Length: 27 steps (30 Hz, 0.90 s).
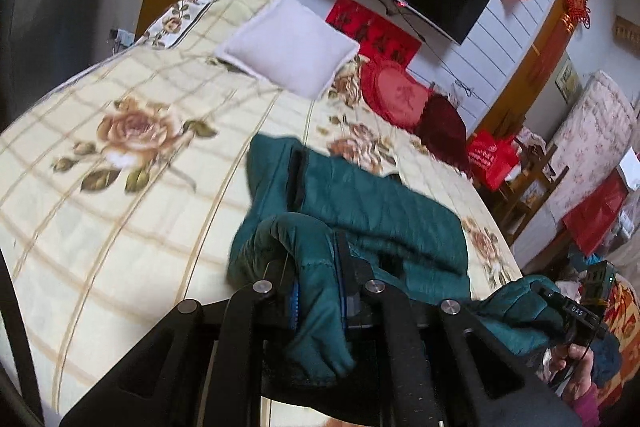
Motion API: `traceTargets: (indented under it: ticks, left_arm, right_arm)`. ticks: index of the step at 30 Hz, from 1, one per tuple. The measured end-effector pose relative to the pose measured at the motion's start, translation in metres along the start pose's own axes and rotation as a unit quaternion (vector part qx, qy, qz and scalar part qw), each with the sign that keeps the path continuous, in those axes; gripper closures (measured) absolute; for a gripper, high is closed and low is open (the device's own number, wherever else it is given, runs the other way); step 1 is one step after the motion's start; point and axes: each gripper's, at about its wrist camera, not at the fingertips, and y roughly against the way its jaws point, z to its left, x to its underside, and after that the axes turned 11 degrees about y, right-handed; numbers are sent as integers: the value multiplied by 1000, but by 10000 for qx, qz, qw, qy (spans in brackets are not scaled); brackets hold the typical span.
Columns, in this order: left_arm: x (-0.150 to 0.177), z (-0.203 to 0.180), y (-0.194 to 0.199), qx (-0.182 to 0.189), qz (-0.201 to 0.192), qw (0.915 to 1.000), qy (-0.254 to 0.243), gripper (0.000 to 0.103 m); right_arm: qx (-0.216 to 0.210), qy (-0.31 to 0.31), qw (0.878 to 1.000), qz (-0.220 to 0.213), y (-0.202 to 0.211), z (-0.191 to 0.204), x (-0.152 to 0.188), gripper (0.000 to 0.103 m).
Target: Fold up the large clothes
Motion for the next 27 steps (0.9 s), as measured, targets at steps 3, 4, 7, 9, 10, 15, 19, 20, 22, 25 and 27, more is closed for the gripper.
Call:
traceTargets:
  ticks: [3,4,7,9,10,15,19,20,22,25,27]
  left_arm:
    - [-23,-13,-22,-65,-92,9999,-42,103]
    - [-29,-16,-28,-87,-108,9999,-45,103]
    - [-54,-28,-59,-279,-234,9993,-91,103]
    - [-67,-30,-78,-376,-260,9989,-54,103]
    - [-74,-30,-90,-445,-268,9986,-32,103]
    - [-97,-20,-152,-859,-248,9960,76,103]
    - [-99,1,-208,-1138,84,9931,255,103]
    - [-98,7,-215,-1130,152,9929,339,103]
    - [-99,21,-227,-930,306,9931,639,101]
    - [-105,31,-227,-585,522,9930,883,94]
    - [-112,31,-218,-342,663,9934,866,87]
  right_arm:
    - [131,-106,9998,-60,-18,-14,-26,83]
    - [176,-157,9997,-78,-27,-19,-37,83]
    - [371,-240,9990,-107,-54,-33,-62,83]
    - [491,-347,9982,-74,-75,-44,-78,83]
    - [546,-425,9976,-50,-86,-51,-84,83]
    - [879,-561,9944,142,-140,-80,-104,83]
    - [989,-904,9899,455,-191,-104,-95,83]
    - [958,-1027,9888,506,-202,-111,-91,80]
    - [885,-1150,9886,390,-210,-116,-89,77]
    - [775,-1037,9911,295,-204,-111,-94,63]
    - [694,-969,9926,241,-194,-107,-99,50]
